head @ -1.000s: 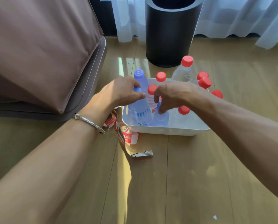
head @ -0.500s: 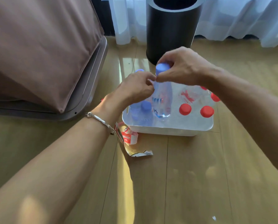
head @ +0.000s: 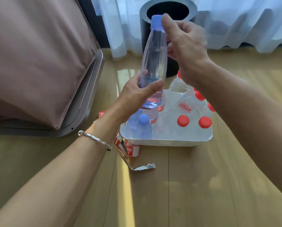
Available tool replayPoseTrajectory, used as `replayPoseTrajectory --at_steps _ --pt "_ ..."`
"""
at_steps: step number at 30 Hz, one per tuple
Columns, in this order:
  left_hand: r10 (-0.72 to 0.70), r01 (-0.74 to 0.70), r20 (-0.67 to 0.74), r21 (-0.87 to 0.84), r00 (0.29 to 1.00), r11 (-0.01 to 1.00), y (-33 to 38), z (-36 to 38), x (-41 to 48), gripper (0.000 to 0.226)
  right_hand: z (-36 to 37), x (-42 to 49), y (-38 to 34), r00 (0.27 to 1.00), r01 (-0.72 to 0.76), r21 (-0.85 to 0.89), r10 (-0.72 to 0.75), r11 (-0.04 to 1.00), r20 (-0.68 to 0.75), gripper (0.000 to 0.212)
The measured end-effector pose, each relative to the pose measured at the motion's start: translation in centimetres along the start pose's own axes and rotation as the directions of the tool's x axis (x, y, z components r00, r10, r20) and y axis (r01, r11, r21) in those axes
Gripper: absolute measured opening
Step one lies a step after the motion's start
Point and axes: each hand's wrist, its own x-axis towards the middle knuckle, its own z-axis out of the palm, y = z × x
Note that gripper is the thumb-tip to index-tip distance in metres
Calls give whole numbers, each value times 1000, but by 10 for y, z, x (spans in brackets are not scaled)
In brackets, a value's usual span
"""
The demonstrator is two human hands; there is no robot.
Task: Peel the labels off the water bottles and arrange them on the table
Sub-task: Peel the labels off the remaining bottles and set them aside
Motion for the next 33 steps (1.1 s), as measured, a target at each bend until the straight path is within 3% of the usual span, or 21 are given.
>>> replayPoseTrajectory --at_steps 3,6,9,15,18,22,29,33 --pt "-2 1 -42 -17 999 1000 8 3 0 42 -3 -4 5 975 -152 -59 159 987 153 20" --pt "32 -30 -58 27 998 999 10 2 -1 57 -5 -19 18 863 -355 -114 372 928 343 49" --pt "27 -27 -11 26 1000 999 12 -3 -2 55 -6 -26 21 804 -457 -46 435 888 407 52" --pt "18 -26 109 75 994 997 21 -8 0 33 -3 -27 16 824 -450 9 411 893 390 54" --pt "-39 10 131 213 991 977 23 -18 4 21 -2 -30 15 849 -404 -31 388 914 358 46" --pt "-68 40 70 337 995 941 23 -26 3 26 3 -30 20 869 -304 -141 335 942 366 43" --pt "-8 23 -46 332 999 943 17 -26 -1 22 7 -29 26 848 -316 -98 327 944 418 40" --pt "-10 21 -32 342 999 939 16 -24 -2 20 4 -28 31 843 -328 -68 324 942 429 40"
